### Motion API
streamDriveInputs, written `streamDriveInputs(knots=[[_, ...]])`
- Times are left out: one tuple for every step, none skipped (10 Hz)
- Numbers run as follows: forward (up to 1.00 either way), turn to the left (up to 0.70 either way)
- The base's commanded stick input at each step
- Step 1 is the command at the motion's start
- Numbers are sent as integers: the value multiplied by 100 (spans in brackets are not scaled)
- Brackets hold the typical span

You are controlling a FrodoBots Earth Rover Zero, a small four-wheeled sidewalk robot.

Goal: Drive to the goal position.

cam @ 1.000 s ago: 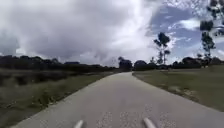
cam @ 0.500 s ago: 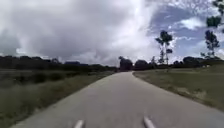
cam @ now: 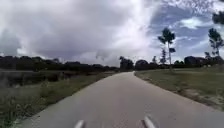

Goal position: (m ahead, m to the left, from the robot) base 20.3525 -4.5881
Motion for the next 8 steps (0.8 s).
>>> streamDriveInputs(knots=[[70,-30],[70,-8],[70,0],[70,0],[70,0],[70,0],[70,0],[70,0]])
